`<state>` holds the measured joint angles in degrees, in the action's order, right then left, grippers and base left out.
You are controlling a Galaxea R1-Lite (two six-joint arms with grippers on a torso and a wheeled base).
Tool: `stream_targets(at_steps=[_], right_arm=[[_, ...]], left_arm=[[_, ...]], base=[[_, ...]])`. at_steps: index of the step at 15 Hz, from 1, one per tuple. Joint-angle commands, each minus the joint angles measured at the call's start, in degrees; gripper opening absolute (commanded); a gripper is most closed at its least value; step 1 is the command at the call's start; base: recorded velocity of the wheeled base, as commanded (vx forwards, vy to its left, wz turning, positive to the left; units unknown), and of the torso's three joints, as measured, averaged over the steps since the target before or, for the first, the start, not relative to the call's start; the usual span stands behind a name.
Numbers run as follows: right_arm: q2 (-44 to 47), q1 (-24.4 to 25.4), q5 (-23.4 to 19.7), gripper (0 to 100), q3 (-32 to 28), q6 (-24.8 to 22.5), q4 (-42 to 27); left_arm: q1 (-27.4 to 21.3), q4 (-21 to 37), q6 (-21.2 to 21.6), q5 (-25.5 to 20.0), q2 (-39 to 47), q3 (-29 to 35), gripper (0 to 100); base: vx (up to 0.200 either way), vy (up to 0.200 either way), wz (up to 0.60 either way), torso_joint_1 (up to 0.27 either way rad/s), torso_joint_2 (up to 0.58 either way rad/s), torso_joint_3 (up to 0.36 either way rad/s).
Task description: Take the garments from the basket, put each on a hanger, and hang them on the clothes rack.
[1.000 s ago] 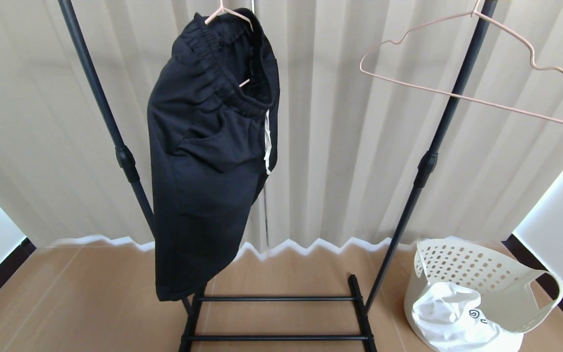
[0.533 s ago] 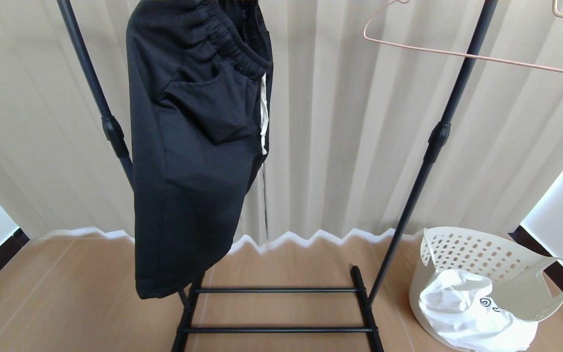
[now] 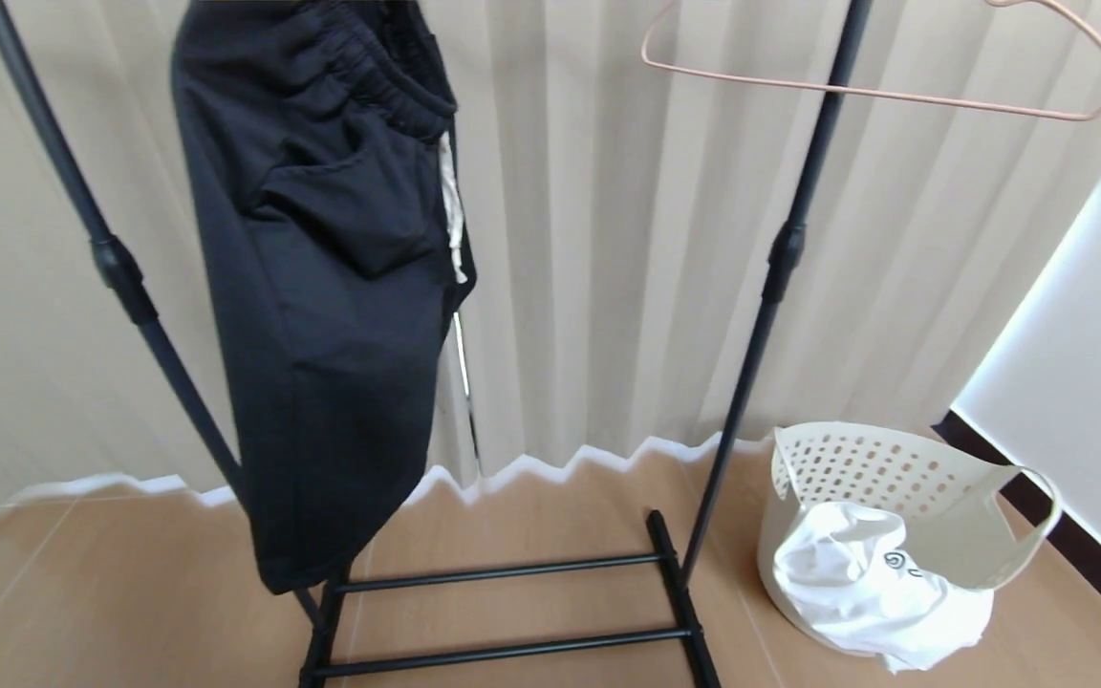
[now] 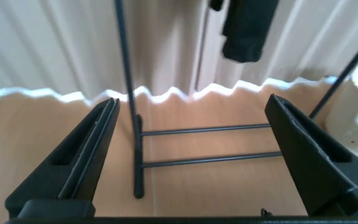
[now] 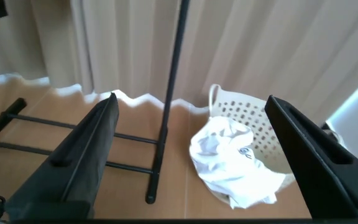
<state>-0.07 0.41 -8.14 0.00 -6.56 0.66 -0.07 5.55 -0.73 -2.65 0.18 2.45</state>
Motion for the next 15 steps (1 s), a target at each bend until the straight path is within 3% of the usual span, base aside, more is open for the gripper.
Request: stream_targets(at_steps=[1,5,7,15], right_arm=[[0.07,0.02,-0.03,100,0.00,-0.03,-0.04],[0.07,0.02,-0.03,100,0.00,-0.03,0.04],[0.07,0.02,-0.03,100,0.00,-0.03,-0.04],[0.07,0.02,-0.03,100,0.00,-0.03,-0.04]], left_arm=[[-0.01,-0.01,0.03,0.01,0.08,0.01,100],[-0.01,-0.01,-0.06,0.01,0.08,0.01,100],[-0.01,-0.01,0.03,0.01,0.08,0.01,100],[-0.01,-0.01,-0.06,0.01,0.08,0.01,100]], base=[[0.000,0.000,-0.60,0.002,0.00,0.007],[0.000,0.000,-0.60,0.004,0.00,0.005],[0.000,0.000,0.00,0.000,0.00,0.000],[0.000,-0.200,0.00,0.004,0.00,0.004]])
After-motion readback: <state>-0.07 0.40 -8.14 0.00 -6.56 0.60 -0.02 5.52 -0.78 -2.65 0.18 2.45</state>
